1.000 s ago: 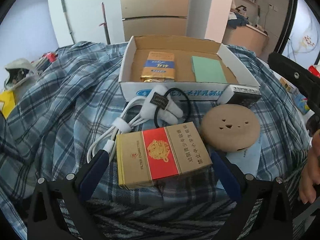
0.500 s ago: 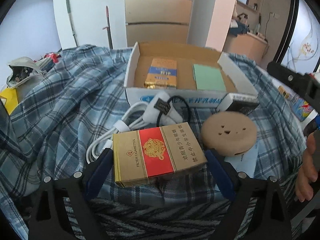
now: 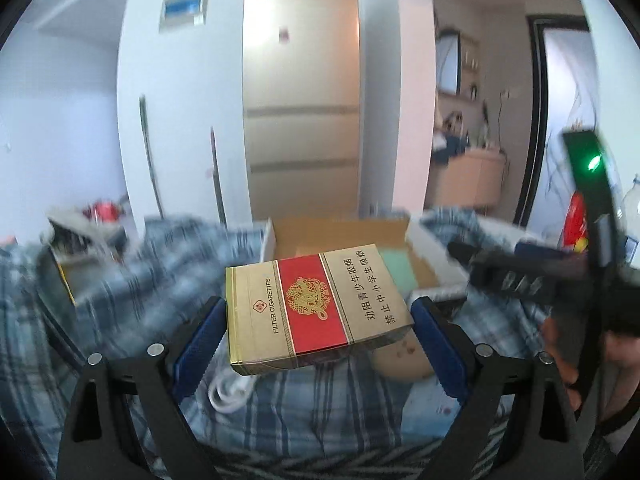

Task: Organize soft objects
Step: 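Grasp the red-and-gold pack with the left gripper and lift it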

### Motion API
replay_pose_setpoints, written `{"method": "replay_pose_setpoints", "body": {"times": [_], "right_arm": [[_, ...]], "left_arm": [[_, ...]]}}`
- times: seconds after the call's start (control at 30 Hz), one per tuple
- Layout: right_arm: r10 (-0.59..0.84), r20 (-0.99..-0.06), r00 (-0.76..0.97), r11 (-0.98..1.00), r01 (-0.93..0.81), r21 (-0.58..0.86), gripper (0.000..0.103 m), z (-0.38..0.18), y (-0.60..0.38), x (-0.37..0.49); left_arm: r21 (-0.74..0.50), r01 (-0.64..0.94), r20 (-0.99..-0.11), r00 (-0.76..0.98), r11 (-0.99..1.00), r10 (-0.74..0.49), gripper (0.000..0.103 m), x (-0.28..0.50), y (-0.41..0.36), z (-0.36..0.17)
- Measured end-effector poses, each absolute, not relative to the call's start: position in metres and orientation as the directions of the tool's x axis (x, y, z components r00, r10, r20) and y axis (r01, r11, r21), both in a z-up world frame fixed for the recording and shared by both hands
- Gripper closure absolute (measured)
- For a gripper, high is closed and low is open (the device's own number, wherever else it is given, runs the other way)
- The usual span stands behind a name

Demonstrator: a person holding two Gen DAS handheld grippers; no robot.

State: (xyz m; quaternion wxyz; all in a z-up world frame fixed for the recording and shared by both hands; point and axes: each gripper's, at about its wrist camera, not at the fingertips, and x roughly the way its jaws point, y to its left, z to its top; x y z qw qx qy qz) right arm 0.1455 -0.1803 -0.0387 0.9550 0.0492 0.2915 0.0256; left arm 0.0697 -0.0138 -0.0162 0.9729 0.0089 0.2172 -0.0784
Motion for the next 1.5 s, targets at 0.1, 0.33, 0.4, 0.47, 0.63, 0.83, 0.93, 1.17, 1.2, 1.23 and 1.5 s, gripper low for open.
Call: {"method": "replay_pose_setpoints", "body": {"times": [0.1, 0.33, 0.4, 0.47, 0.63, 0.83, 0.93, 1.17, 1.2, 1.23, 1.5], "right_arm": [[0.078, -0.577, 0.813, 0.996, -0.044, 0.074, 0.001, -0.044, -0.172, 0.149], [0.115, -0.676, 0.728, 0.993, -0.107, 0.054, 0.019, -0.068, -0.158, 0.164], [0.128, -0.691, 0.712, 0.991, -0.117, 0.063, 0.022, -0.071, -0.156, 0.167], [0.129, -0.688, 0.715, 0.991, -0.114, 0.067, 0.022, -0.072, -0.157, 0.167], [0.137, -0.696, 0.705, 0.990, -0.126, 0.068, 0.022, -0.074, -0.156, 0.168], [0.126, -0.705, 0.698, 0.990, -0.131, 0.048, 0.022, -0.078, -0.151, 0.172], [0.122, -0.715, 0.689, 0.990, -0.133, 0.042, 0.022, -0.081, -0.149, 0.174], [0.113, -0.735, 0.669, 0.991, -0.128, 0.036, 0.039, -0.086, -0.149, 0.179], [0.115, -0.736, 0.668, 0.991, -0.128, 0.038, 0.040, -0.086, -0.149, 0.179], [0.117, -0.734, 0.669, 0.991, -0.128, 0.041, 0.040, -0.085, -0.150, 0.179], [0.121, -0.697, 0.707, 0.991, -0.126, 0.044, 0.042, -0.074, -0.156, 0.167]], "left_arm": [[-0.035, 0.145, -0.354, 0.923, 0.989, -0.148, 0.009, 0.063, -0.007, -0.010], [-0.084, 0.064, -0.369, 0.925, 0.994, -0.091, 0.009, 0.074, 0.010, -0.009], [-0.067, 0.061, -0.391, 0.917, 0.996, -0.082, 0.009, 0.082, 0.009, -0.006], [-0.080, 0.071, -0.398, 0.912, 0.994, -0.098, 0.009, 0.089, 0.009, 0.000], [-0.048, 0.100, -0.328, 0.938, 0.994, -0.110, 0.009, 0.099, 0.000, 0.020], [-0.076, 0.127, -0.316, 0.938, 0.989, -0.145, 0.009, 0.105, 0.008, -0.002], [-0.072, 0.136, -0.369, 0.916, 0.988, -0.153, 0.009, 0.111, 0.007, -0.014], [-0.047, 0.153, -0.325, 0.932, 0.987, -0.160, 0.009, 0.101, 0.002, -0.011], [-0.041, 0.154, -0.323, 0.933, 0.987, -0.159, 0.009, 0.101, 0.001, -0.012], [-0.039, 0.155, -0.322, 0.933, 0.987, -0.159, 0.009, 0.101, 0.001, -0.011], [-0.062, 0.124, -0.301, 0.944, 0.990, -0.137, 0.009, 0.093, 0.010, -0.008]]}}
